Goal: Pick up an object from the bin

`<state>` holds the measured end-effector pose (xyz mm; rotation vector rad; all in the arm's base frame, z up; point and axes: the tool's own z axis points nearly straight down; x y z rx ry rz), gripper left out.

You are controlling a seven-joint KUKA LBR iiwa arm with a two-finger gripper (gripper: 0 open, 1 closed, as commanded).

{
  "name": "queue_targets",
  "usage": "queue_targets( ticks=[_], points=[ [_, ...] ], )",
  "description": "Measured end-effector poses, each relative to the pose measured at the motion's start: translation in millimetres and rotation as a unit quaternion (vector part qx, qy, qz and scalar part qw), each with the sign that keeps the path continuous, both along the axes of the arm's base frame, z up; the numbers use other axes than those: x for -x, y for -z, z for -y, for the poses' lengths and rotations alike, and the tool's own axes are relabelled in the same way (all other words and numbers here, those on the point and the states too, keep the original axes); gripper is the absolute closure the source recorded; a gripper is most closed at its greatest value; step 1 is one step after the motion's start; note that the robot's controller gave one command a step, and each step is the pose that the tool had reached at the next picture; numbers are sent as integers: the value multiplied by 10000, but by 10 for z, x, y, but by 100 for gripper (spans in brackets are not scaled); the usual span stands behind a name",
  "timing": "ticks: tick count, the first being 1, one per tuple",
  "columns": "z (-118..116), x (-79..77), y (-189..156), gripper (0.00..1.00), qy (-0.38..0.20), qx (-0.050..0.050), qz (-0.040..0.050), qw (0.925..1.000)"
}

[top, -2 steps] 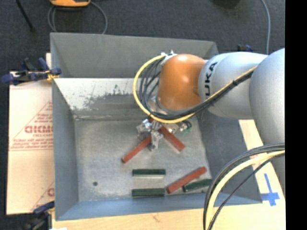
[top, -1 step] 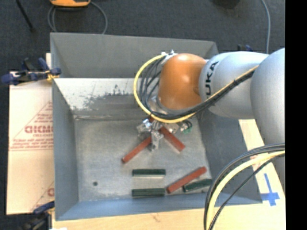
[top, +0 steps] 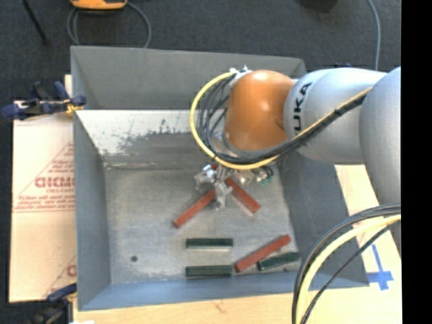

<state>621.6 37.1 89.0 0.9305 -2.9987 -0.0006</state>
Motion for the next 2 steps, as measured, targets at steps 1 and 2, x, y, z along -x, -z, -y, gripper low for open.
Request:
queue_targets(
  ticks=[1,2],
  points=[
    [1,-18,-123,100,6,0,30,10000],
    [3,-16,-231,100,13,1,28,10000]
  ],
)
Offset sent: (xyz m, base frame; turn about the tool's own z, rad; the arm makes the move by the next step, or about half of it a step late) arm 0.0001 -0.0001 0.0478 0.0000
